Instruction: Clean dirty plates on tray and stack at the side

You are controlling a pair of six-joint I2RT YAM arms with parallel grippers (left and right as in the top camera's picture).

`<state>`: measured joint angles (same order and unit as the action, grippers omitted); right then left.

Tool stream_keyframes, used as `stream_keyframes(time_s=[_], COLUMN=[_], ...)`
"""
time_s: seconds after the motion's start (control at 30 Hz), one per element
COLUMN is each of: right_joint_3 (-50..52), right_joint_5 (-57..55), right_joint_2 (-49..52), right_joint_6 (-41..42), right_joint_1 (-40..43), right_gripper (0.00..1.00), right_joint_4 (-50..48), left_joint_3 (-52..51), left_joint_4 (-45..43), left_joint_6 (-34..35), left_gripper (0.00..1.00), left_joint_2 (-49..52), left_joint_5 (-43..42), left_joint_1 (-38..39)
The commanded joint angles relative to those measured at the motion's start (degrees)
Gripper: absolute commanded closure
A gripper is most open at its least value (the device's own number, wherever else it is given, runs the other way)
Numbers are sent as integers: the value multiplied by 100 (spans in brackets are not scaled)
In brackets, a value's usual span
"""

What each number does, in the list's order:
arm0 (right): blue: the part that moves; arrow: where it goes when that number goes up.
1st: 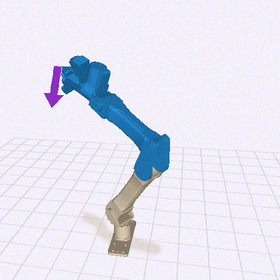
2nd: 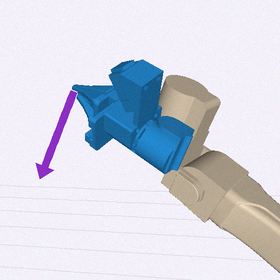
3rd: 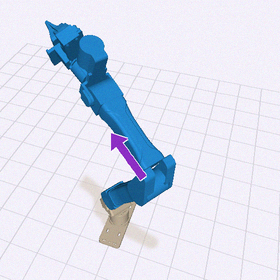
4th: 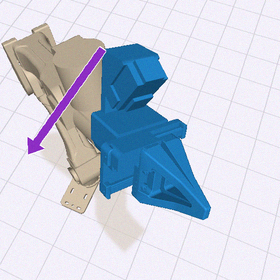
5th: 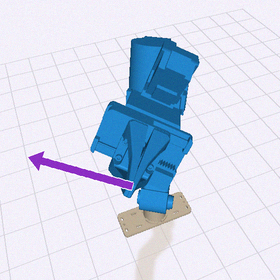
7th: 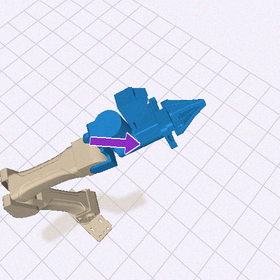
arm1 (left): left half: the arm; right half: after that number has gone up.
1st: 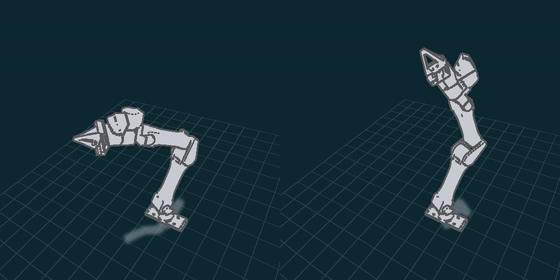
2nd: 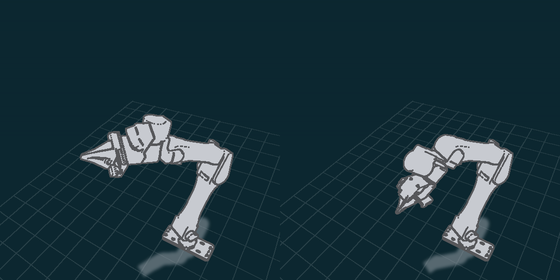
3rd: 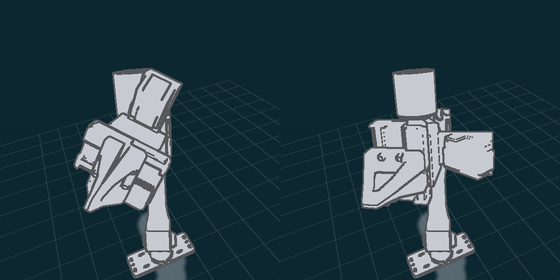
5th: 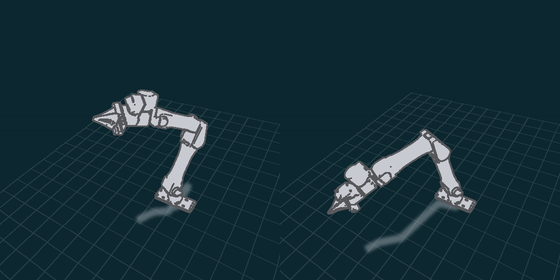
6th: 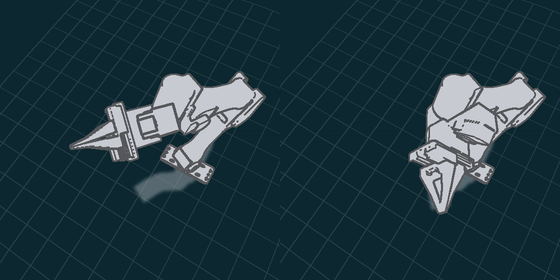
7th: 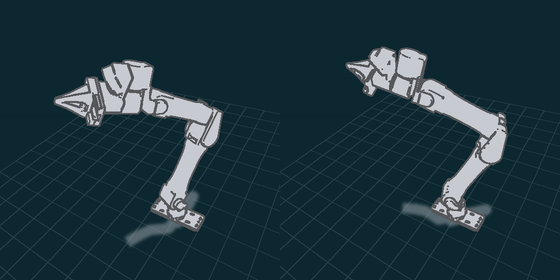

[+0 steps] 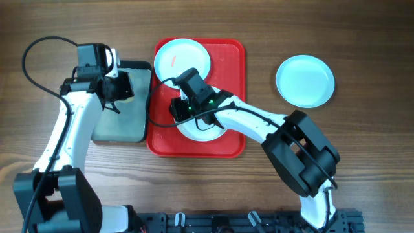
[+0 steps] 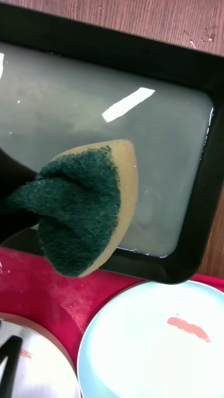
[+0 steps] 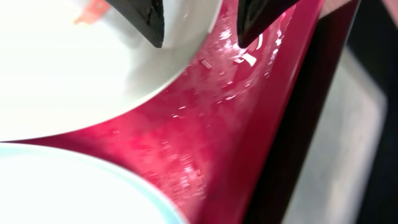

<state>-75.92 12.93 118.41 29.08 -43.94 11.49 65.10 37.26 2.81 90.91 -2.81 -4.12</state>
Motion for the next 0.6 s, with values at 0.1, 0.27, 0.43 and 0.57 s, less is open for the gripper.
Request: stream_keyframes(time_s=[0.1,0.27,0.43,0.57], right_joint_3=[-46,-46,-48,-103], right_joint_5=[-422,-240,125,20], right_joint_2=[153,295,313,262], right_joint_6=[605,603,540,-20], right_joint_1=[-76,-291,-341,-201], right_gripper=[55,46,41,41], right_joint_4=[-57,-319,-730,-778], left_joint_3=[-26,-26,-26,-26], left_joint_4=[-4,0,0,2], left_joint_6=[-46,-46,-46,-46], left_gripper=[96,96,96,96], left_joint_2=[39,39,39,39], left_joint_5=[76,76,76,76], left_joint_1=[26,26,26,26])
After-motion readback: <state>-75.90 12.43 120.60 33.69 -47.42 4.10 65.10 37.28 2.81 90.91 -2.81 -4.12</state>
